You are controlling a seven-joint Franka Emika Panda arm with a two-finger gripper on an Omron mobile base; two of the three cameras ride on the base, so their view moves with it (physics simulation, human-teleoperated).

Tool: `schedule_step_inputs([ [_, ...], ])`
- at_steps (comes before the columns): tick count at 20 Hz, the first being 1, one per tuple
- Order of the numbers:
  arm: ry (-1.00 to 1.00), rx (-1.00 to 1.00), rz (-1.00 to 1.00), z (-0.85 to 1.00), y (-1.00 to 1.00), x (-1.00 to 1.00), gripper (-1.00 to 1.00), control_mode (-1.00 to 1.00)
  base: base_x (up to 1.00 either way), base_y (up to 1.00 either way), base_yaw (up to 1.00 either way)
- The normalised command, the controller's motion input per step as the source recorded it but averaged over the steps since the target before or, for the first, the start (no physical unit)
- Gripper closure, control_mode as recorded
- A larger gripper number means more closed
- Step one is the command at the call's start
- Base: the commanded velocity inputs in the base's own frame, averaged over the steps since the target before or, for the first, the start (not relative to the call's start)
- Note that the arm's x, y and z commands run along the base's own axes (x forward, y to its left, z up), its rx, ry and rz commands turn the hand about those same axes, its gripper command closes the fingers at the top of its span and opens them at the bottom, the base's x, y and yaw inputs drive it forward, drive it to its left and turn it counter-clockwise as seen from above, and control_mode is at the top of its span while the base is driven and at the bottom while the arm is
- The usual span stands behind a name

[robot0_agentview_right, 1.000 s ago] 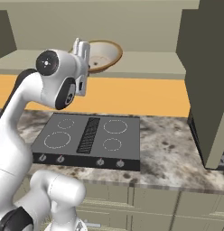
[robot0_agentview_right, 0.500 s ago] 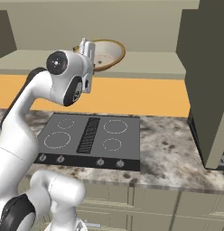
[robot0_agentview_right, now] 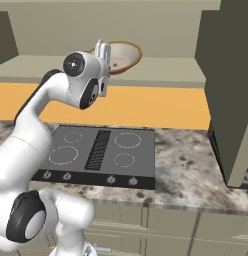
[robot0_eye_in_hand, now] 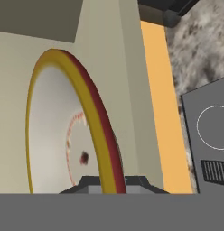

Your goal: Pick the mug and place it in the sink. Pick the bowl and place it in the open cabinet and then close the cabinet.

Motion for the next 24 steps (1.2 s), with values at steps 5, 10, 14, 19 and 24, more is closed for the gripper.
schedule_step_inputs([
  [5,0.00,0.00,0.00,-0.07,-0.02,0.43,1.00,-1.00,0.00,0.00,0.00],
  [10,0.00,0.04,0.00,-0.21,-0.04,0.42,1.00,-1.00,0.00,0.00,0.00],
  [14,0.00,0.03,0.00,-0.19,-0.01,0.44,1.00,-1.00,0.00,0.00,0.00],
  [19,0.00,0.00,0.00,-0.05,0.00,0.55,1.00,-1.00,0.00,0.00,0.00],
  [24,0.00,0.00,0.00,-0.06,0.00,0.40,-1.00,-1.00,0.00,0.00,0.00],
])
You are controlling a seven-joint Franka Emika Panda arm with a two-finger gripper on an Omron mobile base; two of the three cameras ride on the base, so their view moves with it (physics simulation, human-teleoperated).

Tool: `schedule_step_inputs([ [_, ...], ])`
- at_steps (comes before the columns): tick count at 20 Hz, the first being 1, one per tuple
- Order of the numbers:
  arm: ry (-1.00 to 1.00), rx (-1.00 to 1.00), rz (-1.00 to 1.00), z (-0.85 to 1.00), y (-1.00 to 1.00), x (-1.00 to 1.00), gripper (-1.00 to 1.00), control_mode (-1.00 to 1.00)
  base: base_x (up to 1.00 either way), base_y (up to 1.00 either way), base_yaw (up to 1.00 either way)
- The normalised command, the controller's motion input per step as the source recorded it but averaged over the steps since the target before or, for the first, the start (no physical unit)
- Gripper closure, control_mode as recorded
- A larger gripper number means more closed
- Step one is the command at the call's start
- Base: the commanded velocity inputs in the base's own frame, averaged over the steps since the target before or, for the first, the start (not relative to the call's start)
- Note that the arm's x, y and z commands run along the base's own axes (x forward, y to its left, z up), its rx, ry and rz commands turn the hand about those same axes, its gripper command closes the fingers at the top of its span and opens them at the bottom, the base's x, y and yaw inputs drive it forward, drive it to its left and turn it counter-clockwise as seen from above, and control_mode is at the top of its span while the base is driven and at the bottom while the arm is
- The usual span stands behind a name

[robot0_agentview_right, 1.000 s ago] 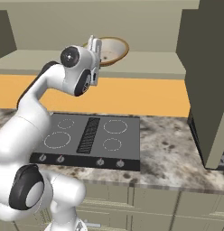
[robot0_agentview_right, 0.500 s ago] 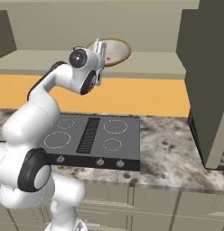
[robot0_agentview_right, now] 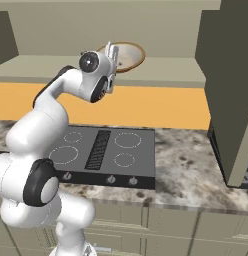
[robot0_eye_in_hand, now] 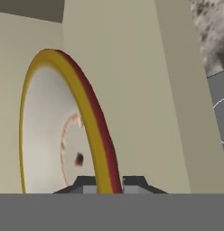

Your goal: Pick the mug and place it in the sink. Pick the bowl and place it in the open cabinet and then close the cabinet.

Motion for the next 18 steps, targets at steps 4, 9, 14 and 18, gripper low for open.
schedule_step_inputs([
  [4,0.00,0.00,0.00,0.00,-0.02,0.02,-1.00,-1.00,0.00,0.00,0.00],
  [9,-0.10,0.00,0.00,0.05,0.00,-0.03,-1.00,-1.00,0.00,0.00,0.00],
  [14,-0.03,0.00,0.00,0.06,-0.05,-0.49,-1.00,-1.00,0.00,0.00,0.00],
  [18,0.02,0.01,0.00,0.05,-0.08,-1.00,-1.00,-1.00,0.00,0.00,0.00],
])
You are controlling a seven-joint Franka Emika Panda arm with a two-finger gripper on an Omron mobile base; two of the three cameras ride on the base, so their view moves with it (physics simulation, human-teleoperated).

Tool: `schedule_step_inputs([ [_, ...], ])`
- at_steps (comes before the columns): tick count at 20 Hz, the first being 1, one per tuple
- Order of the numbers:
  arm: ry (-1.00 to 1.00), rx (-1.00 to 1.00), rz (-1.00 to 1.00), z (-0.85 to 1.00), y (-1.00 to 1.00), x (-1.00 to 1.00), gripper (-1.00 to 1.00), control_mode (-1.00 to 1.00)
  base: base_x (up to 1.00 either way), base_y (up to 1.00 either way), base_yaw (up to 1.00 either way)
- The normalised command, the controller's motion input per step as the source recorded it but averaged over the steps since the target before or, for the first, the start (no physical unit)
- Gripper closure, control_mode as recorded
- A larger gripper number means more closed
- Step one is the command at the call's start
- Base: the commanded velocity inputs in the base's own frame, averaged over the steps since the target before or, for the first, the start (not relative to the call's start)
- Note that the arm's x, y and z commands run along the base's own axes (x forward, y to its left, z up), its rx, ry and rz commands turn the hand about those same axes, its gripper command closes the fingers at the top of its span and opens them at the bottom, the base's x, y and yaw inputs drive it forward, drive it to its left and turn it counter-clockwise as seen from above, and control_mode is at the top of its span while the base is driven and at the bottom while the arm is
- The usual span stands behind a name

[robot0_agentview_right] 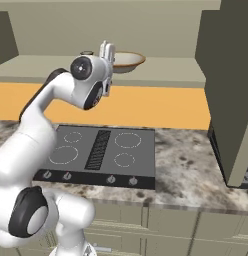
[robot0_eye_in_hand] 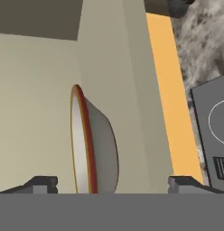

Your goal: Pick the mug and place it in the sink. Pick the bowl and place it in the open cabinet and then close the cabinet.

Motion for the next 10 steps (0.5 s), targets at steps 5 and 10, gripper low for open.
schedule_step_inputs([
  [5,0.19,0.00,0.00,0.37,0.00,-0.93,-1.00,-1.00,0.00,0.00,0.00],
  [10,0.02,0.00,0.00,0.00,0.00,-1.00,-1.00,-1.00,0.00,0.00,0.00],
])
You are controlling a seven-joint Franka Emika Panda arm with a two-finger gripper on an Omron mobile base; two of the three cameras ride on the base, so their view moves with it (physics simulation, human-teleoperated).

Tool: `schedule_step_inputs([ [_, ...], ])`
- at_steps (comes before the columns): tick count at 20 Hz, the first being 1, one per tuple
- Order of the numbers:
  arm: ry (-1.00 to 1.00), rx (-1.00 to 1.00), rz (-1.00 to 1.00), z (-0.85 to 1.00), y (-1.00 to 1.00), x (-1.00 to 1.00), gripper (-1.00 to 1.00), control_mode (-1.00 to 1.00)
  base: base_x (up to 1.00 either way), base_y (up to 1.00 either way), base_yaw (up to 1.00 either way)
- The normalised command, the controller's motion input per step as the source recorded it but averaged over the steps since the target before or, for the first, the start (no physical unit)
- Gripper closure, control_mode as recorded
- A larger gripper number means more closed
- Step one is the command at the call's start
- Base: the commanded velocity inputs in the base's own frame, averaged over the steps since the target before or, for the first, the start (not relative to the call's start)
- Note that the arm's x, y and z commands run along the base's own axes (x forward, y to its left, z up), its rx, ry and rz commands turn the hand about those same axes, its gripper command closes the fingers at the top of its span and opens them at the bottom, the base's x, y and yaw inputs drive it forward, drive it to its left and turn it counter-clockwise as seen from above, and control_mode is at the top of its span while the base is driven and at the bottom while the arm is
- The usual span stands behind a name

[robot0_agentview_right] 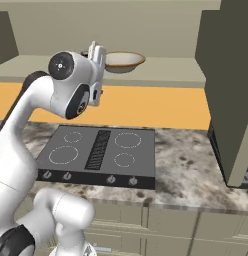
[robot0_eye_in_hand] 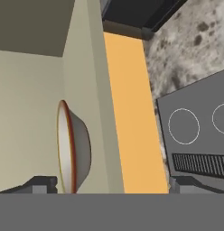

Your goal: Pick the mug and place it in the sink. Pick the bowl and place it in the open cabinet and then close the cabinet.

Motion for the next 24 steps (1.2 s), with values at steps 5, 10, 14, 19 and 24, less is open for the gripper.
schedule_step_inputs([
  [5,-0.06,0.00,0.00,-0.02,0.04,-0.96,-1.00,-1.00,0.00,0.00,0.00],
  [10,-0.06,0.00,0.00,0.00,0.04,-0.64,-1.00,-1.00,0.00,0.00,0.00],
  [14,-0.01,0.00,0.00,0.00,0.00,-0.56,-1.00,-1.00,0.00,0.00,0.00],
  [19,0.00,0.00,0.00,0.00,0.00,-0.60,-1.00,-1.00,0.00,0.00,0.00],
  [24,-0.02,0.00,0.00,0.15,0.00,-0.68,-1.00,-1.00,0.00,0.00,0.00],
])
